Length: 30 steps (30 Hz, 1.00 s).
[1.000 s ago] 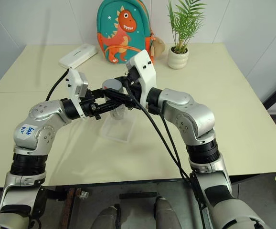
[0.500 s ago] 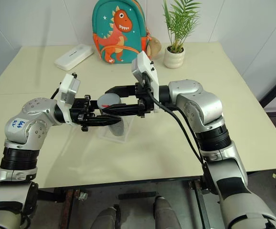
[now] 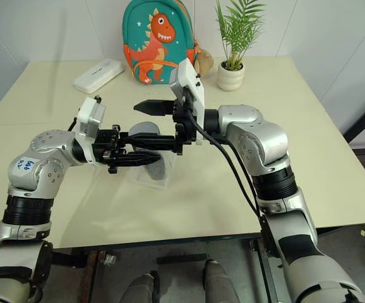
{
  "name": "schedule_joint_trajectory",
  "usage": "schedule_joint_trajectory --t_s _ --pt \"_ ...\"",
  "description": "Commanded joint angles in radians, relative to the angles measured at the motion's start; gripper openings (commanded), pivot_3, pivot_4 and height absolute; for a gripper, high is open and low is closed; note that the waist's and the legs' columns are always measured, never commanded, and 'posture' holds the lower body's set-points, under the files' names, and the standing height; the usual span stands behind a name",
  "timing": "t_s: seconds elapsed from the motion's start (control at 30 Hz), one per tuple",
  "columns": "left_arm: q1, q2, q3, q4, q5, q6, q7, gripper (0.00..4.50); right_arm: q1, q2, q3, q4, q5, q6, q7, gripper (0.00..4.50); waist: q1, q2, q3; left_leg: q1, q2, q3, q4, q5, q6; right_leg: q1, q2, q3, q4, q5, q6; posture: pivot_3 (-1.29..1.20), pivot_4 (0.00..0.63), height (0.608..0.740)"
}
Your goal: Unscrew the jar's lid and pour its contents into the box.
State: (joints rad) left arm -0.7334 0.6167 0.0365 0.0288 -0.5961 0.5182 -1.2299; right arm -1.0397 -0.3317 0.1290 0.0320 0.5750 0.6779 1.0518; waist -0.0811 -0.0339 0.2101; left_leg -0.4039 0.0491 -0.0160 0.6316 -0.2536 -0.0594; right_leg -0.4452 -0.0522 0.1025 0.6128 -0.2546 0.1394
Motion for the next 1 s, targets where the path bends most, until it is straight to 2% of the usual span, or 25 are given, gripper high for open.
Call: schedule_joint_trajectory --t_s 0.03,0.27,0.53,0.83,1.0 --pt "-0.002 0.008 0.036 -0.003 0.004 -0.032 0.020 2.18 0.013 -0.006 -0.012 -0.087 0.027 0.030 -0.017 4.45 0.000 0.000 0.000 0.000 0.000 0.000 0.000 0.000 0.000 0.000 0.000 0.000 0.000 0.000 0.000 0.00 0.150 0.740" --pt "0.002 0.000 0.026 -0.017 -0.002 -0.032 0.037 2.18 0.022 0.037 0.013 -0.090 -0.019 0.049 -0.118 4.45 -0.002 0.000 0.000 0.000 0.000 0.000 0.000 0.000 0.000 0.000 0.000 0.000 0.001 0.000 0.000 0.00 0.150 0.740" --pt "0.020 0.004 0.030 -0.048 -0.028 -0.013 0.026 2.18 -0.004 0.043 0.001 -0.023 -0.062 -0.003 -0.138 4.45 -0.002 0.000 0.000 0.000 0.000 0.000 0.000 0.000 0.000 0.000 0.000 0.000 0.001 0.000 0.000 0.00 0.150 0.740" --pt "0.048 0.017 0.045 -0.077 -0.030 -0.002 0.040 2.18 -0.001 -0.108 -0.061 0.121 -0.083 -0.081 -0.039 4.45 0.000 0.000 0.000 0.000 0.000 0.000 0.001 0.000 0.000 0.000 0.000 0.000 0.001 0.000 0.000 0.00 0.150 0.740" --pt "0.071 0.030 0.060 -0.099 -0.038 0.003 0.055 2.18 0.045 -0.217 -0.102 0.103 -0.028 -0.051 0.049 4.45 0.012 0.000 0.000 -0.001 0.000 0.000 0.000 0.000 0.000 0.000 0.000 0.000 -0.001 0.000 0.000 0.00 0.150 0.740"
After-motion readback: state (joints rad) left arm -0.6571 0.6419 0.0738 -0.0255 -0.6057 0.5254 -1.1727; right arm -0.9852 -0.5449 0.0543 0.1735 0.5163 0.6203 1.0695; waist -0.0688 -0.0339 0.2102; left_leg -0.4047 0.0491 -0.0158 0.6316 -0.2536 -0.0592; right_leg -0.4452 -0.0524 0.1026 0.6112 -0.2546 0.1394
